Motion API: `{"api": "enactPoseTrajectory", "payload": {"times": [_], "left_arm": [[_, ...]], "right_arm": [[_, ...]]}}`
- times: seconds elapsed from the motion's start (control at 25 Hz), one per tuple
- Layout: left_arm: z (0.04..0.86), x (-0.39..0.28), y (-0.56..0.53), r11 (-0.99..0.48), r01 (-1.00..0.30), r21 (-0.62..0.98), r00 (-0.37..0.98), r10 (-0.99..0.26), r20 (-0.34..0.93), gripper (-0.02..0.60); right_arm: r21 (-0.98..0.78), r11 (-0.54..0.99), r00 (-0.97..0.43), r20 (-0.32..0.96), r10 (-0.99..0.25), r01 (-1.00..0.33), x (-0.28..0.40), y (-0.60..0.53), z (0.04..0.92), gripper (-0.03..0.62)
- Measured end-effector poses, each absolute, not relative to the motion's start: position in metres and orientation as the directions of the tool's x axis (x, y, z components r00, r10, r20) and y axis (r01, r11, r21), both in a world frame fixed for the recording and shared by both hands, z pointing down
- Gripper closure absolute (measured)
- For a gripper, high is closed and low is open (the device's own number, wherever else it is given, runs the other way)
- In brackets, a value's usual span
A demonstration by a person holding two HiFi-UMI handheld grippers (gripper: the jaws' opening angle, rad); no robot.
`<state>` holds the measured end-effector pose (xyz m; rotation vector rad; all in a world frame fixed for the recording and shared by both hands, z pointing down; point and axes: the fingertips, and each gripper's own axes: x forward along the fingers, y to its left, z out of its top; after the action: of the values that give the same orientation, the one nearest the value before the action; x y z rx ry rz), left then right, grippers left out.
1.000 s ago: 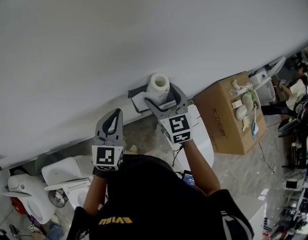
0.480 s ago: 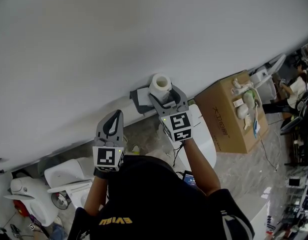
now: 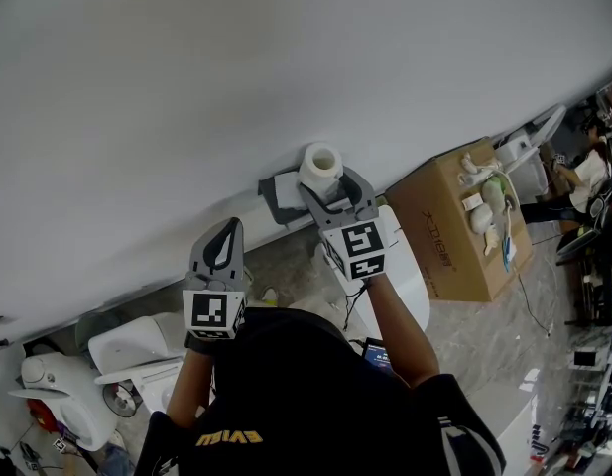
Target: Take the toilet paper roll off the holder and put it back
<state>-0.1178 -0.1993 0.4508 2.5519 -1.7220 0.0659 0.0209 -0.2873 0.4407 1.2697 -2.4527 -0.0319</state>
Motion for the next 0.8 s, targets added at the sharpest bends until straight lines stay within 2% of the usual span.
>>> {"api": "enactPoseTrajectory", "payload": {"times": [0.4,0.8], "left_arm": [[0.445,-0.119,-0.202,-0.386,-0.922,0.018,0.386,-0.921,0.06,0.569],[0.439,-0.116,-0.216,-0.412,-0.911,0.006,0.412,-0.91,0.04,0.569]], "right_arm": [[0.187,0.602,-0.55,0.264,-0.792,-0.777,0.027,-0.285,0.388,0.324],[0.186,0.532,-0.505,0.175,-0.845,-0.826,0.077,-0.288,0.318,0.324]]}}
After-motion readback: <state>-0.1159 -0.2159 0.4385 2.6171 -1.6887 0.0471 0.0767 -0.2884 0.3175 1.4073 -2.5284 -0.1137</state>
